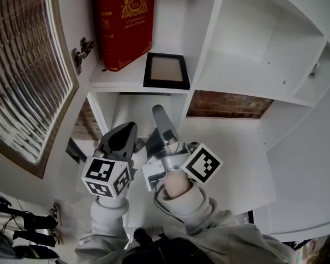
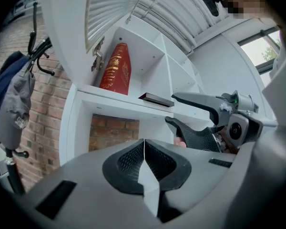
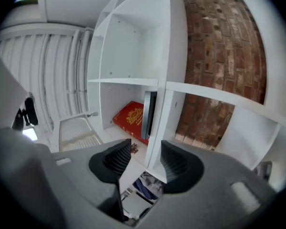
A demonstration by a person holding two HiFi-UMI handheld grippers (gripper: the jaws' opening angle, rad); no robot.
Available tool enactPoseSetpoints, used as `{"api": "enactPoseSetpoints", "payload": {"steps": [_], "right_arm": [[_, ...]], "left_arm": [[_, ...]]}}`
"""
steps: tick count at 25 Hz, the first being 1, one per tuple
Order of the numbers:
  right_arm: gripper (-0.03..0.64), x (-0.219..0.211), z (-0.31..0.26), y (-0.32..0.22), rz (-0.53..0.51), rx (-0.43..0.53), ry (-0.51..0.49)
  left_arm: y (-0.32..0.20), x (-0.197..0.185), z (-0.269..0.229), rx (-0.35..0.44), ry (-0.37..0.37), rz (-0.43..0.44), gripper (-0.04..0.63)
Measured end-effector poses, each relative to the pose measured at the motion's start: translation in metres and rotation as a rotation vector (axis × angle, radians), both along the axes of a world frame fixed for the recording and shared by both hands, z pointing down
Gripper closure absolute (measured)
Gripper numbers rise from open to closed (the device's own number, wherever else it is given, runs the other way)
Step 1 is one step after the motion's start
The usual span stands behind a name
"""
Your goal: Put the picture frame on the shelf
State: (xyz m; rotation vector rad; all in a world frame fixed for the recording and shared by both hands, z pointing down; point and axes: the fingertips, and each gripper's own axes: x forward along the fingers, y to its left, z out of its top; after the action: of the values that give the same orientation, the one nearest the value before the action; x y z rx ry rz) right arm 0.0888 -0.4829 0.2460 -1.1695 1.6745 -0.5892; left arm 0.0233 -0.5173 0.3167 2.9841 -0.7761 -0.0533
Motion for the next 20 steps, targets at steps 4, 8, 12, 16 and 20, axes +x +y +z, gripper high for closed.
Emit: {"api": "enactPoseSetpoints", "payload": {"steps": [4,8,12,16,20], "right_arm": [[0.425,-0.010,0.000,0.018,-0.003,0.008,0.150],[0.433,-0.018,0.006,0.040,0.031,-0.008,0.345],[0.493,-0.025,0.017,0.067,0.130,-0.045,0.629],[0.614,-0.025,0.037,0.094,0.190,-0.085,0.770],[0.617,-0.024,0.080,0.117,0.165,-0.202,0.836]], "left_arm": [[0.017,-0.004,0.006,-0.009,0.006,-0.004,0.589],[0.036,-0.005,0.015,-0.032,0.016,-0.002,0.589],[0.059,-0.002,0.022,-0.065,0.058,0.004,0.589],[0.082,0.001,0.036,-0.083,0.061,0.016,0.591],[0.107,0.007,0.059,-0.124,0.057,0.044,0.589]]}}
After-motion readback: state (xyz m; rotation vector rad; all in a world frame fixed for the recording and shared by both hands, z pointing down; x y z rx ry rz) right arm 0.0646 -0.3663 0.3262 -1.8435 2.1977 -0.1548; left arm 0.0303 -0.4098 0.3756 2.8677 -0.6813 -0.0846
